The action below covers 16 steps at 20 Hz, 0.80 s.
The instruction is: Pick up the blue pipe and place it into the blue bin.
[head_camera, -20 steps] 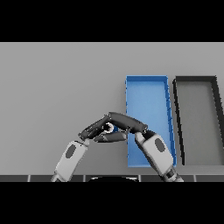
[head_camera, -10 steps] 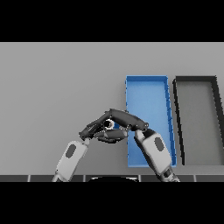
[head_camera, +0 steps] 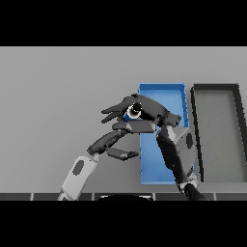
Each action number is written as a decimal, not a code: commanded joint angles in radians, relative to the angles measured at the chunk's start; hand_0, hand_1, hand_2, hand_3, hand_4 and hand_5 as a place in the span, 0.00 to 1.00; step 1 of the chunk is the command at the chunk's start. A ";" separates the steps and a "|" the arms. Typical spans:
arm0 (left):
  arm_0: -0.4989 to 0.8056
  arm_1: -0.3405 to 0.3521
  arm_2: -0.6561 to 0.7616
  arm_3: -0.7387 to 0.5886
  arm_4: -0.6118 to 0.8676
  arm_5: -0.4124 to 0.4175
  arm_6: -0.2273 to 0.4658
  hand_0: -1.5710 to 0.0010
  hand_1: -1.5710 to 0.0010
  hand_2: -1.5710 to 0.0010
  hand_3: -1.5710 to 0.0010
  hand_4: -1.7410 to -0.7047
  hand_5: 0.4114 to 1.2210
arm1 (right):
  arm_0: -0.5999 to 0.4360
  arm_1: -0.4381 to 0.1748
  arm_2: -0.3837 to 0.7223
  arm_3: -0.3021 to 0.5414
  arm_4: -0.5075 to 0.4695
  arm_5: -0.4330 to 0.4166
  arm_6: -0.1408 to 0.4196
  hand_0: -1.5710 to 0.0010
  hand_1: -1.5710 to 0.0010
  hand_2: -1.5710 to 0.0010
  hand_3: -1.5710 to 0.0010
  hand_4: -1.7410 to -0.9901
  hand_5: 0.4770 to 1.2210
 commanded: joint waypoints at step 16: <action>0.006 0.020 0.017 -0.042 0.012 0.005 -0.002 1.00 1.00 1.00 1.00 0.77 0.06 | -0.034 -0.179 -0.299 0.297 0.281 -0.093 -0.048 0.00 0.00 0.00 0.00 0.32 1.00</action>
